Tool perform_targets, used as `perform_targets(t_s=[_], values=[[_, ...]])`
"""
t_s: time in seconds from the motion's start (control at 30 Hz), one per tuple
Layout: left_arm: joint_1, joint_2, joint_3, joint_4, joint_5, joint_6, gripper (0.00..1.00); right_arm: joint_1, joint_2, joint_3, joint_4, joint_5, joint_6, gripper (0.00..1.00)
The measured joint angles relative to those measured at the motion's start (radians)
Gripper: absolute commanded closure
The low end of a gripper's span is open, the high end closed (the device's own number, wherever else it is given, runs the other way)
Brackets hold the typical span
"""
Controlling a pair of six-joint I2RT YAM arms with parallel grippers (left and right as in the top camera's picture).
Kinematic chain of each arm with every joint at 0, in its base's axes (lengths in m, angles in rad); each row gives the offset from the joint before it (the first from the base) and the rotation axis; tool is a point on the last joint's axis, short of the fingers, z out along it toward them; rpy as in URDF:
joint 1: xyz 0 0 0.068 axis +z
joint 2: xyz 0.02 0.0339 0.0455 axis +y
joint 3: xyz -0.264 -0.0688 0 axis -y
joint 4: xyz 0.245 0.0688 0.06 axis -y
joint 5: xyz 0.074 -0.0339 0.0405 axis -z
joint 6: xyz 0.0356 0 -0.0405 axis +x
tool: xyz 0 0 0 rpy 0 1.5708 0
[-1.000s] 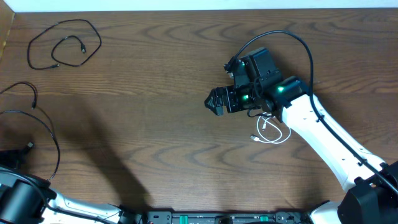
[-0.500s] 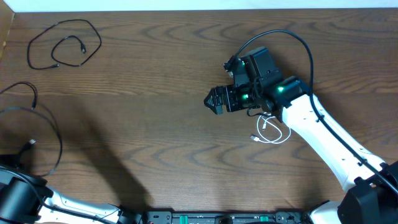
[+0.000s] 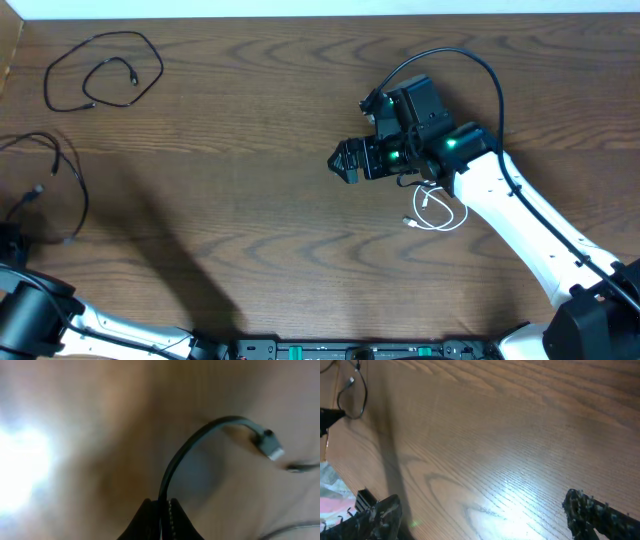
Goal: Untangle cables
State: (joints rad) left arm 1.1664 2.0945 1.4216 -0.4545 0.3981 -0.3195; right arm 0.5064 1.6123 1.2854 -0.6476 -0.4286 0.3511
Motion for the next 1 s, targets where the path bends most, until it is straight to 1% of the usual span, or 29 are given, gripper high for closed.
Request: perform_targets(t_s=[0.23,0.3,0.33,0.37,0.4,0.47,0.5,0.57,0.7,0.8,1.0], values=[[-0.079,0.0,0.0,0.146,0.046,0.003,0.92,0.0,0.0,0.0,0.002,0.0,0.0,0.01],[-0.097,0.0,0.0,0.159,0.037,0.003,0.92,0.0,0.0,0.0,0.001,0.0,0.0,0.01],[-0.107,0.0,0.0,0.161,0.021,0.003,0.88,0.0,0.0,0.0,0.001,0.0,0.0,0.01],[-0.117,0.0,0.0,0.161,0.002,0.003,0.7,0.0,0.0,0.0,0.001,0.0,0.0,0.01],[-0.124,0.0,0.0,0.161,-0.016,0.002,0.55,0.0,0.0,0.0,0.002,0.0,0.0,0.01],[-0.137,0.0,0.0,0.162,-0.066,0.006,0.34,0.0,0.0,0.0,0.002,0.0,0.0,0.01],[-0.141,-0.001,0.0,0.163,-0.087,0.001,0.3,0.0,0.0,0.0,0.002,0.0,0.0,0.01],[-0.142,-0.004,0.0,0.167,-0.117,0.003,0.25,0.0,0.0,0.0,0.002,0.0,0.0,0.01],[-0.138,-0.053,0.0,0.199,-0.152,0.005,0.21,0.0,0.0,0.0,0.006,0.0,0.0,0.01],[-0.141,-0.139,0.0,0.246,-0.165,0.003,0.19,0.0,0.0,0.0,0.006,0.0,0.0,0.01],[-0.177,-0.319,0.001,0.3,-0.169,0.002,0.18,0.0,0.0,0.0,0.013,0.0,0.0,0.01]])
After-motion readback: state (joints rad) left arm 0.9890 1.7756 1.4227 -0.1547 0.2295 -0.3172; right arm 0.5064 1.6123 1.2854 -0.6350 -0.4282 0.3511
